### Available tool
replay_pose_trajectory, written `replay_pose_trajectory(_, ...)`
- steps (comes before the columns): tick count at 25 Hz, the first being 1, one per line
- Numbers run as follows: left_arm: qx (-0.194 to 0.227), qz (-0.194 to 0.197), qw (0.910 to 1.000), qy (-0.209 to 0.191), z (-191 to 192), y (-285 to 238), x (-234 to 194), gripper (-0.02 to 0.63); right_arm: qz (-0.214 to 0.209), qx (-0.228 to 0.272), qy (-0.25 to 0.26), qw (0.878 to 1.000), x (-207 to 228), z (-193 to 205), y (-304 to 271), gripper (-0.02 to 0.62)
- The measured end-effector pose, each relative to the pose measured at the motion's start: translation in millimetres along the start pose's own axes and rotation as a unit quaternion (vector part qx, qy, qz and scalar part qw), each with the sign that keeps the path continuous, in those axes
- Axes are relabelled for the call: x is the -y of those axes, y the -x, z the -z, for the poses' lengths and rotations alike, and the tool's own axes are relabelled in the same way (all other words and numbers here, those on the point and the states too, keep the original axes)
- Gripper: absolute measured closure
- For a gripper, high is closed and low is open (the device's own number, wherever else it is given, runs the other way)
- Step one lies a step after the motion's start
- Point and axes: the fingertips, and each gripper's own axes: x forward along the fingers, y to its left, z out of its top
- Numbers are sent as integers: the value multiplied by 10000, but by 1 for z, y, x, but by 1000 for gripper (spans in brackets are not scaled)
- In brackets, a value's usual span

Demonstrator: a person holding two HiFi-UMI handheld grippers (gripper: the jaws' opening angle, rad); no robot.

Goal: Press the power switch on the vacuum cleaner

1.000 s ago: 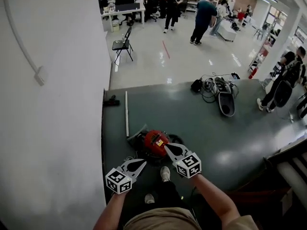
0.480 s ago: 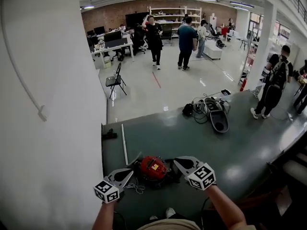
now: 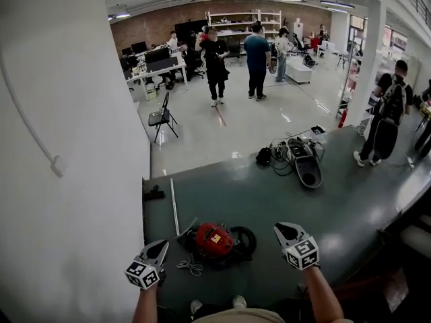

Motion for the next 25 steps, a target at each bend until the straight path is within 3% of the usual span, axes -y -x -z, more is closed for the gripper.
replay_pose_trajectory(5,-263,-561,9981,48,39,5,-45,603,184,82,-500,9985,9,17,8,572)
replay_pose_trajectory(7,-256,-671,9973,170,51,6,-60,603,94,13,-677,9977,4,27,0,505)
replay_pose_trajectory(10,-119,-378,9951,903,67,-2,-64,603,-118,-221,-927,9954,-10,44,-22,439)
replay_pose_trajectory(12,-179,-104,9939,1081,78,-9,-55,603,-200,-333,-958,9946,-26,53,-35,426)
replay_pose_trajectory(25,-466,330,9953,785,81,-52,-55,601,-106,-103,-714,9973,-140,30,-123,426)
